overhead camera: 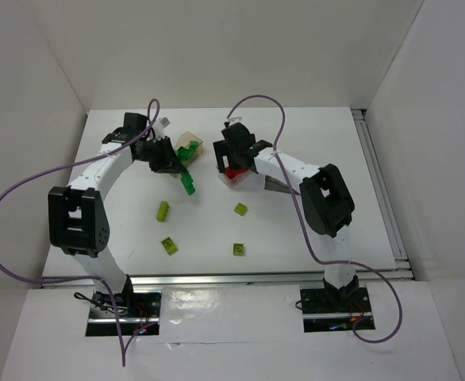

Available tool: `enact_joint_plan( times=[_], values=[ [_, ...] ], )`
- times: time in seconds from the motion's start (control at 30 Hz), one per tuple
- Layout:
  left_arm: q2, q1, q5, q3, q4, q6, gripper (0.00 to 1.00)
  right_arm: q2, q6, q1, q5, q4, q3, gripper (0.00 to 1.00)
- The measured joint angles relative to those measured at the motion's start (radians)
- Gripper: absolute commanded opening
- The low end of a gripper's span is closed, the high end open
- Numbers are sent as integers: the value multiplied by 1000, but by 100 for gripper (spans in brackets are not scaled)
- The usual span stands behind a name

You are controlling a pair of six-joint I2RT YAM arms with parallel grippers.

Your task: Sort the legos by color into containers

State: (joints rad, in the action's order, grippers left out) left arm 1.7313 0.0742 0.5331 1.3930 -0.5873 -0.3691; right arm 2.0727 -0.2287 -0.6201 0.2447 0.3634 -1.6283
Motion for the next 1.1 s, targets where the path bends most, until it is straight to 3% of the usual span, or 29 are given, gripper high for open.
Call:
enact_joint_plan(
  times=[0.1, 0.17, 0.23, 0.4, 0.47, 0.67, 0.87, 1.1],
  values=[
    [0, 0, 0, 10, -5, 1, 0, -19, -7, -2, 17, 3, 11, 94],
    [0, 0, 0, 14, -6, 0, 0, -66, -10, -2, 15, -5, 56, 83],
    [0, 0, 4, 19, -8, 0, 0, -134, -7, -2, -22, -19, 119, 82],
    [0, 0, 27, 31, -12, -2, 0, -323, 33, -23, -233, -93, 256, 97],
    [0, 0, 45, 37, -11, -3, 0, -352, 45, -53, -307, -135, 269, 97],
    [0, 0, 120, 42, 8, -25, 0, -332, 58, -138, -450, -202, 280, 98],
    [0, 0, 180, 42, 34, -51, 0, -282, 59, -148, -494, -214, 279, 95],
    [0, 0, 233, 42, 53, -68, 0, -254, 47, -150, -484, -266, 278, 84]
  ],
)
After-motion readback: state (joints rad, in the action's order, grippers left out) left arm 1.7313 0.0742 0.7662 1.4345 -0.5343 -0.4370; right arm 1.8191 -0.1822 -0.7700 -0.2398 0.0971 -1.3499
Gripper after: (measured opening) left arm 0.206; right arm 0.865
